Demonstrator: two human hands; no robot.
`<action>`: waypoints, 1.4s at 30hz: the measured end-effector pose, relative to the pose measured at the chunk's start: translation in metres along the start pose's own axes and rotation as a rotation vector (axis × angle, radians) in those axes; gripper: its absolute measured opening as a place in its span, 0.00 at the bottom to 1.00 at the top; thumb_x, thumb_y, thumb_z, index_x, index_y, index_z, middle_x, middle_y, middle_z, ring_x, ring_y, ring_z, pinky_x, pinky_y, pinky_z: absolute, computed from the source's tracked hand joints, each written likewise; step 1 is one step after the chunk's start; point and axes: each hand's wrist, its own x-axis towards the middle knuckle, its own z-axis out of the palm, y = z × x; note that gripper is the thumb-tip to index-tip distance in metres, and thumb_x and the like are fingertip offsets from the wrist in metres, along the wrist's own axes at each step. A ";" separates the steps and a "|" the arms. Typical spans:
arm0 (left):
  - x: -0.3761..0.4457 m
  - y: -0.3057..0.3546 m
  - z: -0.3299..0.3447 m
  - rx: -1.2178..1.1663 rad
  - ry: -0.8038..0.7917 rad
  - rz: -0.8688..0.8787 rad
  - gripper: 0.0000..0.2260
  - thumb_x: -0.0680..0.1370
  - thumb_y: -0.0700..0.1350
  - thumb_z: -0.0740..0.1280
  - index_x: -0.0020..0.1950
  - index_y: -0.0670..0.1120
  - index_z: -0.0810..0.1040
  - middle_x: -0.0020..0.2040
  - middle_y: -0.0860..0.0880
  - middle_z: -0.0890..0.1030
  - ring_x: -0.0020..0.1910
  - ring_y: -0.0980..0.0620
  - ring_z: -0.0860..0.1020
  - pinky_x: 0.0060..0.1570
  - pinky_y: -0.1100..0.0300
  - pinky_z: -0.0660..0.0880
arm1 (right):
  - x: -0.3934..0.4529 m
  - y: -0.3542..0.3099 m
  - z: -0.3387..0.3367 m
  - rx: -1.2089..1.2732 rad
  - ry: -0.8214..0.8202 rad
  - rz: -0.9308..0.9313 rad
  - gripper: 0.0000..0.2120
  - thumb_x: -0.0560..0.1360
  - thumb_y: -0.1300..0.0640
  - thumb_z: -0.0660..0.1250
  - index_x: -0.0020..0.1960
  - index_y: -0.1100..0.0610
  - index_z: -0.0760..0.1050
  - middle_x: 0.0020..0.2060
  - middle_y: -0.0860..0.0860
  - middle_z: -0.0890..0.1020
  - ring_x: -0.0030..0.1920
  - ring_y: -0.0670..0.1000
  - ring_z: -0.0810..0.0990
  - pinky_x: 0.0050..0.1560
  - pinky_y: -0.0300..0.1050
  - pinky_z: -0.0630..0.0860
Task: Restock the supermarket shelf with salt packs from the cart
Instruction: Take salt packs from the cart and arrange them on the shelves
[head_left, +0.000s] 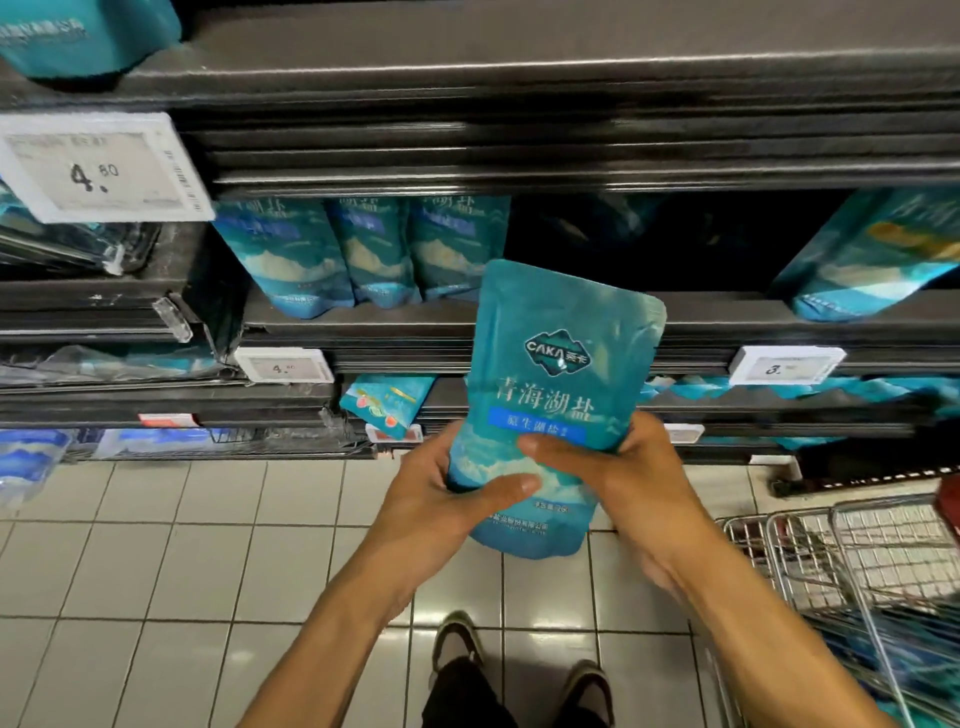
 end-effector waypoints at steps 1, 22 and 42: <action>0.003 0.002 0.003 0.028 0.028 0.010 0.21 0.64 0.49 0.78 0.55 0.46 0.79 0.50 0.48 0.86 0.51 0.50 0.84 0.48 0.59 0.81 | 0.001 -0.003 -0.006 0.010 0.033 -0.014 0.13 0.64 0.65 0.76 0.47 0.54 0.85 0.47 0.53 0.87 0.47 0.52 0.87 0.43 0.40 0.81; -0.002 0.000 -0.041 -0.039 0.357 0.135 0.09 0.81 0.49 0.63 0.49 0.50 0.81 0.49 0.42 0.84 0.48 0.46 0.83 0.37 0.53 0.81 | 0.136 -0.059 0.014 -0.246 0.377 -0.407 0.23 0.69 0.65 0.77 0.61 0.67 0.75 0.60 0.60 0.80 0.61 0.57 0.79 0.62 0.55 0.76; -0.044 0.037 0.002 0.011 0.261 0.092 0.12 0.83 0.48 0.59 0.49 0.50 0.82 0.49 0.43 0.85 0.47 0.48 0.83 0.36 0.54 0.81 | 0.011 -0.066 -0.039 -0.411 0.360 -0.266 0.25 0.74 0.57 0.74 0.69 0.54 0.73 0.59 0.52 0.81 0.63 0.48 0.78 0.65 0.52 0.75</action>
